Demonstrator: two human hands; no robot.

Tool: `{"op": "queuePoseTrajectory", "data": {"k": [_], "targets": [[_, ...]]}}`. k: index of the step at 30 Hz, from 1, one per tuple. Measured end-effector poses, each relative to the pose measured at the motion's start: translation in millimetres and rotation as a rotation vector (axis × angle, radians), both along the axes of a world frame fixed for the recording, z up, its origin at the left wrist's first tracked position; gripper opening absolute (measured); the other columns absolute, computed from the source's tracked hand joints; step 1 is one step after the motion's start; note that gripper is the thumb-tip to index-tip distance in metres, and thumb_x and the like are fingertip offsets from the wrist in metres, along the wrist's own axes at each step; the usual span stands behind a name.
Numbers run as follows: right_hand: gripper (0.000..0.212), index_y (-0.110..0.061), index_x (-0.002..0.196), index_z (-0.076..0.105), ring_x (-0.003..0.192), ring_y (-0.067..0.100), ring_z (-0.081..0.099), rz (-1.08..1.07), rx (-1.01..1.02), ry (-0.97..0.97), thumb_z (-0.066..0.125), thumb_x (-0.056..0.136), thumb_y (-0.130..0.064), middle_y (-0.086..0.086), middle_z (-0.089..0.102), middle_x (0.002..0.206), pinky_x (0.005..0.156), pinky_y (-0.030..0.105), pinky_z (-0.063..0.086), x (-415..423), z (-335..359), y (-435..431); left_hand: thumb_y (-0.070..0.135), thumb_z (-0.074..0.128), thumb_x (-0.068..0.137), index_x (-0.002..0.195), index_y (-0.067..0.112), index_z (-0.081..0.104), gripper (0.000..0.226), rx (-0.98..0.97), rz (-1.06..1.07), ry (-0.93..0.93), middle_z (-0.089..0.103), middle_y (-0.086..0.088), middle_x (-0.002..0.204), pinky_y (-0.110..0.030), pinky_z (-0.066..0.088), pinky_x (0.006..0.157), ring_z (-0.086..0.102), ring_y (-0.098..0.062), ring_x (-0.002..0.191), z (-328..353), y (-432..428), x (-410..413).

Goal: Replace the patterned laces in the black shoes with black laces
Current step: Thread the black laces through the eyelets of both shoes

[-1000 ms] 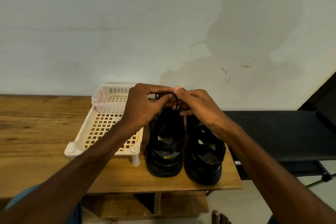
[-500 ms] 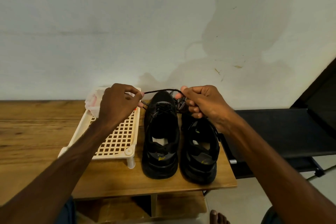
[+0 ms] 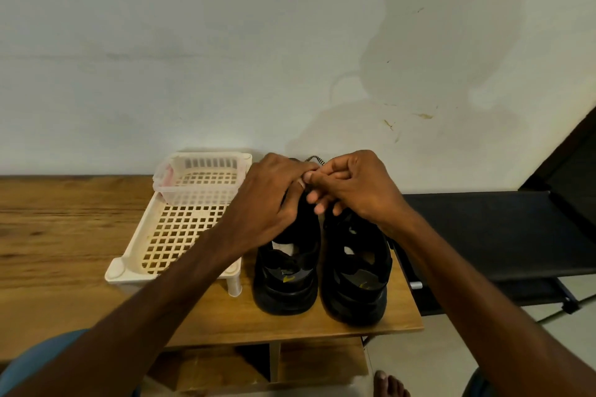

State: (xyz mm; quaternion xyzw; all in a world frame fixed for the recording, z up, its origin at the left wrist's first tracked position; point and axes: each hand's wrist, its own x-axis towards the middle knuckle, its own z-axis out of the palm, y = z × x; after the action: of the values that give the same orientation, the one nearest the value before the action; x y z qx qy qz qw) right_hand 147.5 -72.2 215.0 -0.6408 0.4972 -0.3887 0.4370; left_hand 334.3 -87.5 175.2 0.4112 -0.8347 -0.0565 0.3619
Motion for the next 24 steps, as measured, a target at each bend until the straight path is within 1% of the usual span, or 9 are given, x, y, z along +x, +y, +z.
{"op": "queuePoseTrajectory", "data": {"k": [2, 5, 7, 10, 13, 16, 18, 21, 24], "targets": [[0.021, -0.003, 0.089, 0.077, 0.059, 0.025, 0.071, -0.035, -0.055, 0.023, 0.073, 0.094, -0.024, 0.013, 0.076, 0.073, 0.047, 0.021, 0.049, -2.6, -0.4, -2.9, 0.022, 0.051, 0.102, 0.124, 0.027, 0.065, 0.027, 0.096, -0.041, 0.061, 0.069, 0.014, 0.091, -0.036, 0.050, 0.084, 0.062, -0.006, 0.089, 0.1, 1.3, 2.2], [0.015, -0.004, 0.097, 0.077, 0.067, 0.024, 0.074, -0.045, -0.070, 0.063, 0.068, 0.098, -0.017, 0.011, 0.077, 0.078, 0.054, 0.025, 0.055, -6.0, -2.8, -7.8, 0.029, 0.059, 0.101, 0.106, 0.025, 0.075, 0.017, 0.126, -0.002, 0.120, 0.069, 0.012, 0.076, -0.027, 0.050, 0.070, 0.066, -0.006, 0.074, 6.4, -2.1, 11.4], [0.016, -0.003, 0.108, 0.075, 0.077, 0.022, 0.076, -0.036, -0.042, 0.090, 0.061, 0.101, -0.006, 0.010, 0.078, 0.086, 0.064, 0.028, 0.061, -9.0, -4.0, -10.6, 0.034, 0.061, 0.101, 0.090, 0.023, 0.077, 0.022, 0.103, 0.039, 0.124, 0.069, 0.011, 0.071, -0.030, 0.050, 0.066, 0.064, -0.007, 0.067, 10.4, -6.8, 21.1], [0.018, -0.002, 0.114, 0.072, 0.080, 0.021, 0.078, -0.040, 0.015, 0.093, 0.059, 0.101, -0.003, 0.010, 0.079, 0.090, 0.068, 0.030, 0.064, -11.4, -5.1, -11.1, 0.036, 0.061, 0.100, 0.077, 0.019, 0.075, 0.032, 0.094, 0.160, 0.240, 0.067, 0.011, 0.064, -0.021, 0.045, 0.060, 0.062, -0.007, 0.059, 13.9, -12.8, 38.2], [0.014, 0.002, 0.101, 0.073, 0.071, 0.020, 0.077, -0.115, -0.011, 0.182, 0.069, 0.097, -0.011, 0.008, 0.078, 0.080, 0.065, 0.029, 0.064, -14.1, -6.4, -10.1, 0.040, 0.059, 0.101, 0.078, 0.016, 0.076, 0.037, 0.070, 0.353, 0.266, 0.064, 0.011, 0.062, -0.017, 0.038, 0.062, 0.060, -0.005, 0.059, 13.9, -20.4, 52.7], [0.019, -0.004, 0.086, 0.075, 0.063, 0.018, 0.075, -0.188, -0.032, 0.233, 0.078, 0.090, -0.022, 0.005, 0.076, 0.070, 0.057, 0.023, 0.061, -17.6, -6.1, -10.4, 0.042, 0.065, 0.095, 0.079, 0.025, 0.078, 0.026, 0.152, 0.403, 0.050, 0.063, 0.014, 0.062, -0.020, 0.035, 0.059, 0.061, -0.008, 0.062, 9.6, -23.1, 57.0], [0.020, -0.007, 0.082, 0.076, 0.059, 0.015, 0.073, -0.216, -0.057, 0.245, 0.082, 0.086, -0.026, 0.005, 0.075, 0.069, 0.055, 0.021, 0.059, -19.1, -5.7, -11.2, 0.046, 0.067, 0.092, 0.085, 0.031, 0.079, 0.021, 0.195, 0.344, -0.079, 0.071, 0.016, 0.072, -0.018, 0.038, 0.062, 0.065, -0.004, 0.071, 5.6, -18.7, 52.5], [0.015, -0.008, 0.085, 0.078, 0.062, 0.015, 0.074, -0.185, -0.089, 0.253, 0.081, 0.087, -0.022, 0.004, 0.076, 0.071, 0.055, 0.022, 0.058, -16.4, -5.6, -12.0, 0.050, 0.064, 0.092, 0.104, 0.030, 0.079, 0.027, 0.106, 0.248, -0.034, 0.076, 0.015, 0.099, -0.022, 0.045, 0.077, 0.065, -0.005, 0.094, 4.0, -12.2, 39.3], [0.008, -0.008, 0.090, 0.078, 0.066, 0.014, 0.075, -0.108, -0.119, 0.282, 0.076, 0.091, -0.015, 0.004, 0.076, 0.075, 0.058, 0.023, 0.060, -9.6, -6.9, -10.5, 0.043, 0.063, 0.092, 0.114, 0.028, 0.076, 0.030, 0.039, 0.151, 0.090, 0.075, 0.012, 0.105, -0.036, 0.051, 0.090, 0.063, -0.010, 0.101, 7.3, -6.3, 21.7]]}}
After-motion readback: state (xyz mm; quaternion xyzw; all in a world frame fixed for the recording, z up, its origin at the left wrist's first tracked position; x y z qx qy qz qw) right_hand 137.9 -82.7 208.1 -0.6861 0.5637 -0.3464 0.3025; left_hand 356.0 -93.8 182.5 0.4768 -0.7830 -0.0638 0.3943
